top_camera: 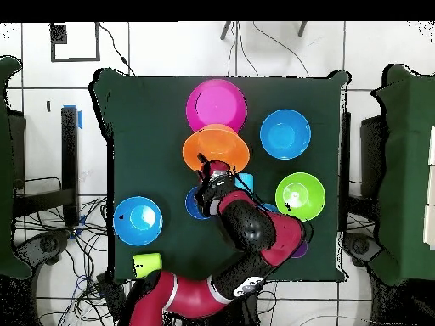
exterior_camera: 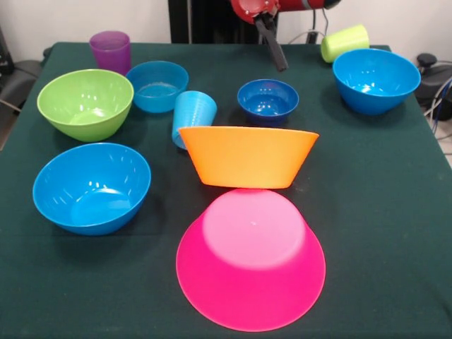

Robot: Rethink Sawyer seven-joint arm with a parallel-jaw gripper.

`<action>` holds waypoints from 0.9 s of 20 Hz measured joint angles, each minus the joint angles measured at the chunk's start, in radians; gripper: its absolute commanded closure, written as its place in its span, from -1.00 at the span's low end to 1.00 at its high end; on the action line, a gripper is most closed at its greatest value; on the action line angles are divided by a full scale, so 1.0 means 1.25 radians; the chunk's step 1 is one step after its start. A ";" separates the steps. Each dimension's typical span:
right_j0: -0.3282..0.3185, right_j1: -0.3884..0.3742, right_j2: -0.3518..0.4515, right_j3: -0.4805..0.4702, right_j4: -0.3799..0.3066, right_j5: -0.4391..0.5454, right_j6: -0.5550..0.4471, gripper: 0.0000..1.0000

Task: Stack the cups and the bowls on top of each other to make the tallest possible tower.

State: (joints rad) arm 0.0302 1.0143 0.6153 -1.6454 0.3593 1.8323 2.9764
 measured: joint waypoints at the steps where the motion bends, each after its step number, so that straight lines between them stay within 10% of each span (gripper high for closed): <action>1: 0.001 0.002 -0.001 0.000 0.000 -0.003 0.000 -1.00; 18: 0.024 0.037 -0.092 0.000 -0.008 -0.142 -0.058 -1.00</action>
State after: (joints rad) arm 0.0597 1.0609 0.5008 -1.6448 0.3494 1.6548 2.9043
